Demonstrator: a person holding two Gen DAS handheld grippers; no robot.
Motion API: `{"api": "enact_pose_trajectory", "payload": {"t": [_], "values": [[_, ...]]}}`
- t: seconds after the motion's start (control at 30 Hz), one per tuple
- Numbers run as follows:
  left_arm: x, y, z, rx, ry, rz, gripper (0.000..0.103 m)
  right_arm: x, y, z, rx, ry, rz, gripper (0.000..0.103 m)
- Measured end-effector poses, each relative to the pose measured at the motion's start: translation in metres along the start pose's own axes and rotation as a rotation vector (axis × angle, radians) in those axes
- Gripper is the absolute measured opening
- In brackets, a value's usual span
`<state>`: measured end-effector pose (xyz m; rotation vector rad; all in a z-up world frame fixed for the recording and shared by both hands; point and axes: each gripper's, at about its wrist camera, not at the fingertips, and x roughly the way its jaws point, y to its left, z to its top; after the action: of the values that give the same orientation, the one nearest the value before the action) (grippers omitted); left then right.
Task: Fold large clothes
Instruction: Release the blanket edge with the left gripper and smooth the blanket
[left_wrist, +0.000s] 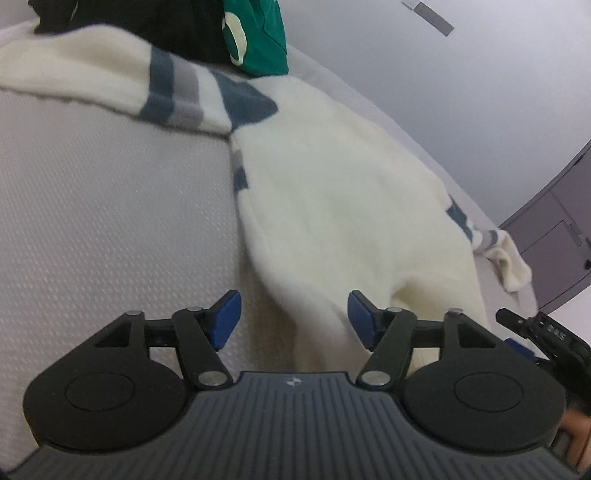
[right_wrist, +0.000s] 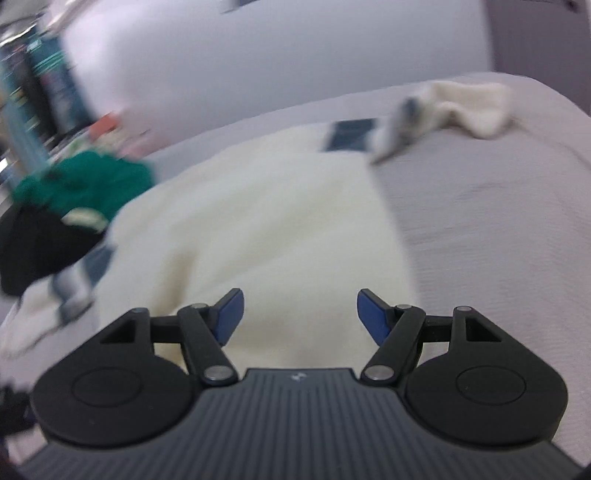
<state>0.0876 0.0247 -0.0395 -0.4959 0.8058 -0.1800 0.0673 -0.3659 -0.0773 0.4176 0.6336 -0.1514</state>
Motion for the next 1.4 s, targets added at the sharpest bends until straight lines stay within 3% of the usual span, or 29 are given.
{"api": "enact_pose_trajectory", "payload": {"t": [0.07,0.17,0.3,0.4,0.53,0.63,0.87,1.1,1.17,1.33,1.4], "values": [[0.001,0.004,-0.003,-0.004,0.001,-0.019,0.072,0.010,-0.018,0.006,0.078,0.013,-0.039,0.071],[0.002,0.007,-0.007,-0.006,0.008,-0.068,0.074,0.024,-0.043,0.010,0.186,0.038,-0.090,0.087],[0.006,0.007,-0.014,-0.007,0.015,-0.107,0.076,0.045,-0.069,0.008,0.348,0.109,-0.086,0.087],[0.008,0.006,-0.016,-0.010,0.015,-0.097,0.076,0.061,-0.075,0.002,0.420,0.164,-0.062,0.087],[0.012,0.011,-0.015,-0.047,0.025,-0.115,0.076,0.078,-0.079,-0.007,0.510,0.239,0.055,0.089],[0.011,0.015,-0.015,-0.079,0.028,-0.136,0.076,0.082,-0.072,-0.005,0.492,0.258,0.096,0.094],[0.008,0.021,-0.017,-0.156,0.024,-0.202,0.076,0.083,-0.047,-0.011,0.477,0.335,0.328,0.095],[0.011,0.022,-0.027,-0.222,0.065,-0.249,0.075,0.067,-0.044,-0.028,0.507,0.343,0.408,0.094],[0.012,0.020,-0.033,-0.231,0.087,-0.260,0.075,0.063,-0.039,-0.038,0.495,0.378,0.401,0.088],[0.018,0.013,-0.045,-0.236,0.119,-0.264,0.075,0.050,-0.027,-0.049,0.464,0.425,0.385,0.056],[0.020,0.012,-0.046,-0.257,0.128,-0.271,0.075,0.045,-0.027,-0.048,0.448,0.407,0.343,0.029]]}}
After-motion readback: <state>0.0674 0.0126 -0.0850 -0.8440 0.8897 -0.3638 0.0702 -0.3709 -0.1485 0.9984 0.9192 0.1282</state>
